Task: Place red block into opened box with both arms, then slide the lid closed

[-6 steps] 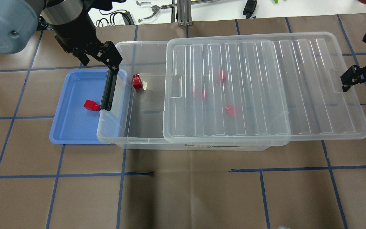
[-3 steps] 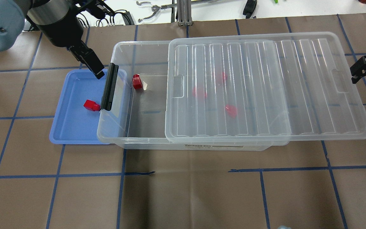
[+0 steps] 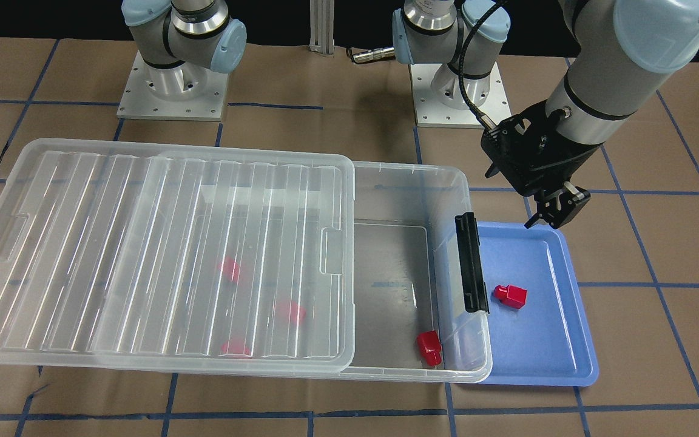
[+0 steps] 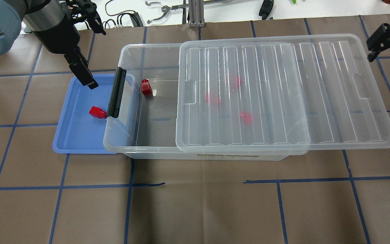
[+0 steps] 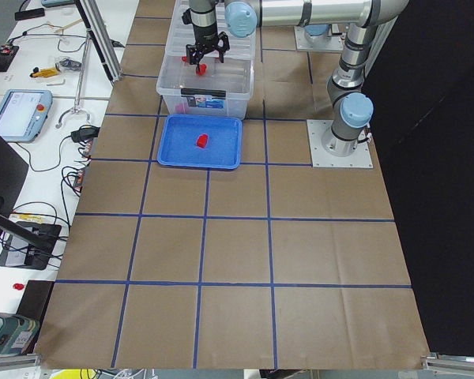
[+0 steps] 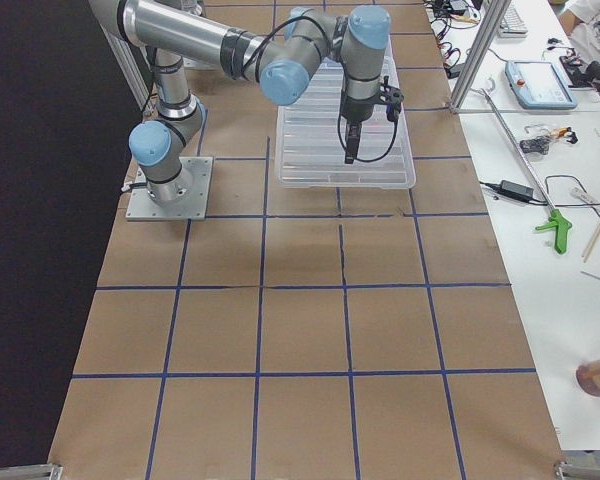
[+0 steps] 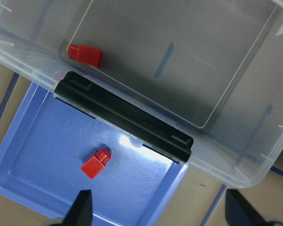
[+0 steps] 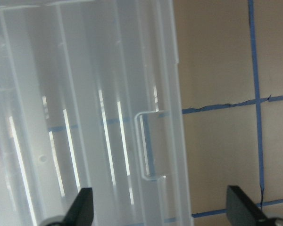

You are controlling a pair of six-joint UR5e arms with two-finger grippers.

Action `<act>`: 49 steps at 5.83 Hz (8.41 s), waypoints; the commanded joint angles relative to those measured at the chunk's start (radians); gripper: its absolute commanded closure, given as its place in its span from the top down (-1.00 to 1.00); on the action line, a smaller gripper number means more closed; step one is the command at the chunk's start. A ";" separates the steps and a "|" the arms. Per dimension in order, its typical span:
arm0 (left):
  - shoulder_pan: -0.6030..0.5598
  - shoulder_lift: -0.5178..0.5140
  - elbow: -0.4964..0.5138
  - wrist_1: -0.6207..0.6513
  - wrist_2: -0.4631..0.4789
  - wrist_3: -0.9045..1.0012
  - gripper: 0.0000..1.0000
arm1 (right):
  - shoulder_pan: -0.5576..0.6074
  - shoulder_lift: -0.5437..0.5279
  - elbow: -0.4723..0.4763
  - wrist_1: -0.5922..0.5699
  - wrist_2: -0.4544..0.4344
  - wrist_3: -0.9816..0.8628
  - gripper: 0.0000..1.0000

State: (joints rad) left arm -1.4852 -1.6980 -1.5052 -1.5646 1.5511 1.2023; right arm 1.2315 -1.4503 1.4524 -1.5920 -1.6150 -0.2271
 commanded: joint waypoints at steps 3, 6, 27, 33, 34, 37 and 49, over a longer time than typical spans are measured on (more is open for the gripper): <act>0.083 -0.011 -0.207 0.275 0.027 0.421 0.97 | 0.343 0.007 -0.075 0.078 0.044 0.280 1.00; 0.160 -0.049 -0.351 0.539 0.026 0.666 0.97 | 0.396 -0.002 -0.069 0.080 0.040 0.292 1.00; -0.016 -0.089 0.039 0.035 -0.090 0.365 -0.56 | 0.394 -0.035 -0.040 0.116 0.035 0.305 1.00; -0.162 -0.241 -0.167 0.367 -0.098 0.191 -0.53 | 0.393 -0.035 -0.040 0.118 0.024 0.331 1.00; -0.162 -0.258 -0.259 0.521 -0.097 0.192 -0.49 | 0.391 -0.035 -0.040 0.118 0.024 0.331 1.00; -0.161 -0.282 -0.285 0.569 -0.094 0.192 0.95 | 0.391 -0.035 -0.038 0.118 0.024 0.331 1.00; -0.065 0.052 0.054 -0.028 0.028 -0.745 0.96 | -0.217 0.158 -0.037 0.002 -0.054 -0.179 1.00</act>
State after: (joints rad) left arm -1.5796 -1.6572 -1.4512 -1.6045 1.6132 0.6014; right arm 1.0333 -1.3270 1.4153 -1.5518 -1.6467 -0.3926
